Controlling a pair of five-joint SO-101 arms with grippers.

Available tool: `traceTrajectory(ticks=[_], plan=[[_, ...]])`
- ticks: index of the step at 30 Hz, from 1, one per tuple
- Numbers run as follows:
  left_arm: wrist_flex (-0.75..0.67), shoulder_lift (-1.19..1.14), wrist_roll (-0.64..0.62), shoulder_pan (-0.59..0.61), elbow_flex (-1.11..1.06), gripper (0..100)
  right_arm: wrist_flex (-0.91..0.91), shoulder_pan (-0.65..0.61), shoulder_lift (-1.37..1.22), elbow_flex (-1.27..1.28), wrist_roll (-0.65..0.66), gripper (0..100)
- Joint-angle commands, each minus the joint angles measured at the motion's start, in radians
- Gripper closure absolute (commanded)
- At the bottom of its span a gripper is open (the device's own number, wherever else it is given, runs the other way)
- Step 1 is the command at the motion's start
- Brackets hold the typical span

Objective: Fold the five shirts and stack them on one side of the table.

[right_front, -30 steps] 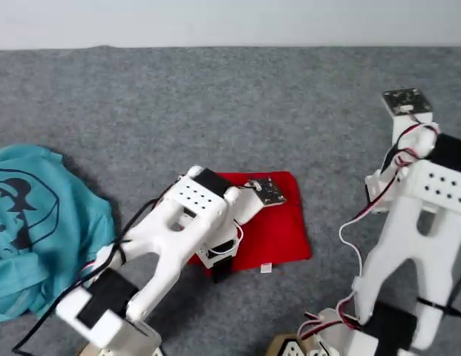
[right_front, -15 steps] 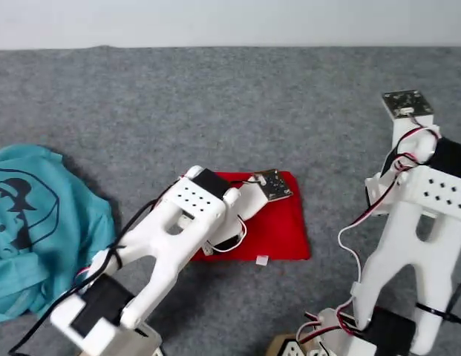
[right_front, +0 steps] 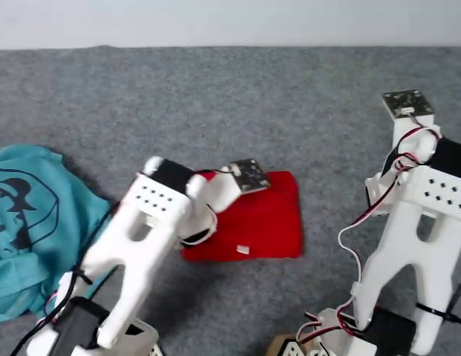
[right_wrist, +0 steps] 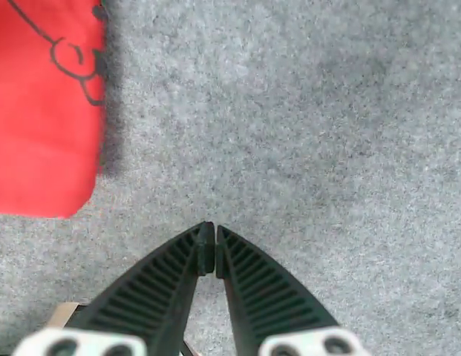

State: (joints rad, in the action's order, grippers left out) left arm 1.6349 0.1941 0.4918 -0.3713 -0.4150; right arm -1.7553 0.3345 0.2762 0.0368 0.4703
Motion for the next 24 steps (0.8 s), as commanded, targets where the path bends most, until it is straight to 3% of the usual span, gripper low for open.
traceTrajectory(ticks=[1, 4, 9, 16, 22, 24], plan=[[0.012, 0.009, 0.025, 0.043, 0.030, 99, -0.038, -0.001, 0.033, -0.009, -0.003, 98.8], [0.011, -0.057, 0.025, 0.037, 0.030, 98, -0.038, -0.038, 0.033, -0.009, -0.003, 98.8], [0.011, -0.166, 0.020, 0.023, 0.033, 88, -0.038, -0.105, 0.033, -0.009, -0.006, 98.7], [0.054, -0.084, 0.020, -0.002, 0.059, 86, -0.038, -0.113, 0.033, -0.009, -0.048, 98.7], [0.026, 0.069, 0.014, 0.094, 0.205, 86, -0.038, -0.111, 0.033, -0.009, -0.051, 98.7], [-0.029, 0.066, -0.058, 0.146, 0.236, 87, -0.038, -0.111, 0.033, -0.009, -0.052, 98.7]])
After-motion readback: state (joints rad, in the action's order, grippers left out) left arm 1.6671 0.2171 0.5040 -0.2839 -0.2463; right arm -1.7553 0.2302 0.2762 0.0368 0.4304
